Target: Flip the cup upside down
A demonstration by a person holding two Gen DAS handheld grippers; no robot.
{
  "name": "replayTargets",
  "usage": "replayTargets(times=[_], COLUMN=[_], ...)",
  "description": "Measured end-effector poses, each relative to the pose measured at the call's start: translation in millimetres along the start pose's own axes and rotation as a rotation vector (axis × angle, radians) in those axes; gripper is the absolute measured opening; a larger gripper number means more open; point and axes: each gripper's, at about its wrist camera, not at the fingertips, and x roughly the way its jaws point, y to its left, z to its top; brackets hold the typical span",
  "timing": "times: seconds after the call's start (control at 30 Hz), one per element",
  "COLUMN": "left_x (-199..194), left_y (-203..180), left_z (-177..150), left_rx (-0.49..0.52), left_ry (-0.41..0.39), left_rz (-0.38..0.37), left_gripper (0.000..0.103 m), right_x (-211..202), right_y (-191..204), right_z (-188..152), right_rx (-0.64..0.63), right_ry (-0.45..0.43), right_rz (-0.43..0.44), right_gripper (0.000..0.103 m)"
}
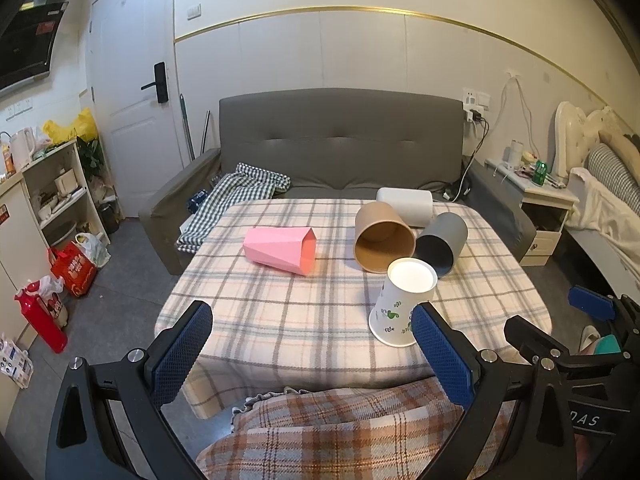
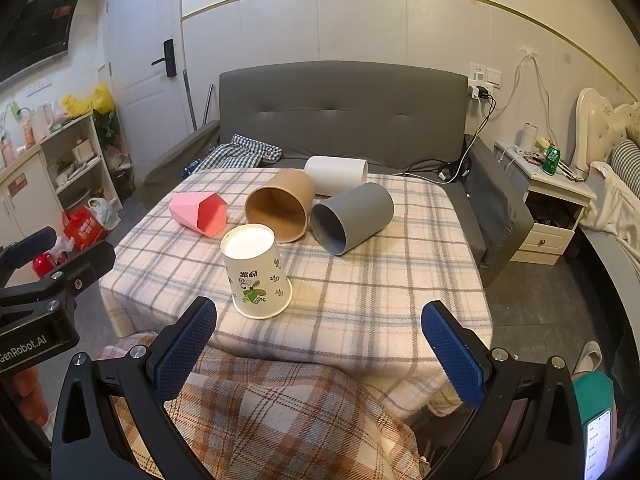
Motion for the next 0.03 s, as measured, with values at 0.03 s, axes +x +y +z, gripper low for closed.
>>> replayTargets(times=[0.03], left_x=[0.7], left_y=[-0.2], left_z=[-0.4], left_rx=[0.001], left_ry=[0.006], left_rz=[-0.007], left_gripper=[0.103], right_x=[0.1], right_y=[0.3], right_z=[-0.4], right_rx=[0.0], right_ry=[0.001], right_rz=[0.0], right_gripper=[0.103])
